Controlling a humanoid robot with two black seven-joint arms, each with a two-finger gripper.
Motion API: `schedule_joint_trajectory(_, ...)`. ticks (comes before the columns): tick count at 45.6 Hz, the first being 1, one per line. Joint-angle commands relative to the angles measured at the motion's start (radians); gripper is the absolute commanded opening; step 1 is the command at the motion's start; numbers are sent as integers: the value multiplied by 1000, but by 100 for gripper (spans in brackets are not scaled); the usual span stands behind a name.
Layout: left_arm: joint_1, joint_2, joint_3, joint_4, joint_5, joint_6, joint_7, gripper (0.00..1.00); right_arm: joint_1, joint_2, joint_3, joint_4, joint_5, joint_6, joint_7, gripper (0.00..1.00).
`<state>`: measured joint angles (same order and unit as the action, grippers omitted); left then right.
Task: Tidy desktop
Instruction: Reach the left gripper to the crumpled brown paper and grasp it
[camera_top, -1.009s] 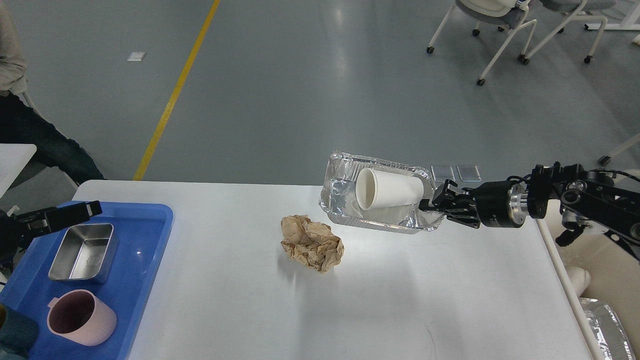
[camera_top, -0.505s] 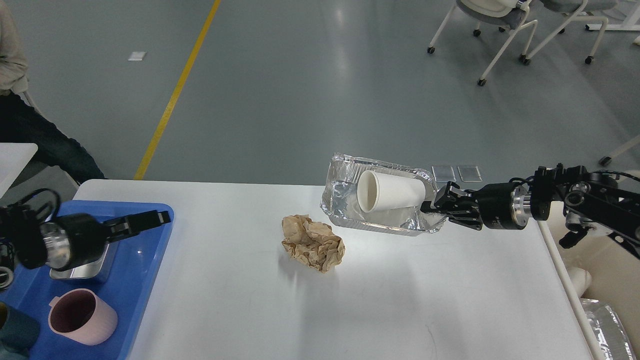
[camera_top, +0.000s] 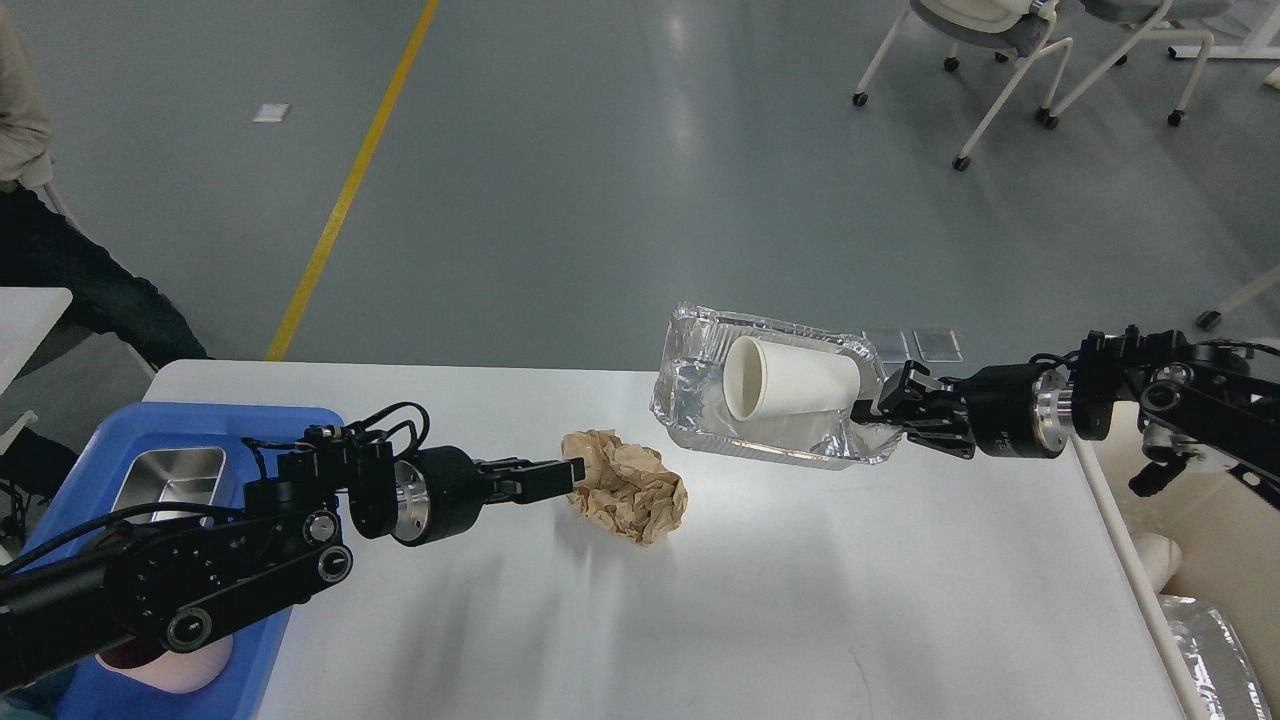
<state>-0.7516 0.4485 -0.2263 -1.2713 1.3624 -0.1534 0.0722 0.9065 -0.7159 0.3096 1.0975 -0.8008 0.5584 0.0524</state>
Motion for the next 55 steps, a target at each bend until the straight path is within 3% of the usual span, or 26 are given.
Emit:
schedule_joint_trajectory(1,17,-56,2,18,26,5,3,95,0,0,0,1,0,0,0,0)
schedule_joint_trajectory(14,12,33,7,52,93,9,0,95,-1,-8,0,1,0,2,0,0)
schedule_joint_trajectory(23,24,21,2,133,107,41,-9,95,-5,-8,2,2,0,0,0,0)
schedule_joint_trajectory(43,60,-195,4,348,98,129,-38,94,-5,-28,5,12,0,0,1,0)
schedule_joint_trajectory(55,61,-270,5,423,93,130,-43,81,-5,-43,11,19,0,0,1,0)
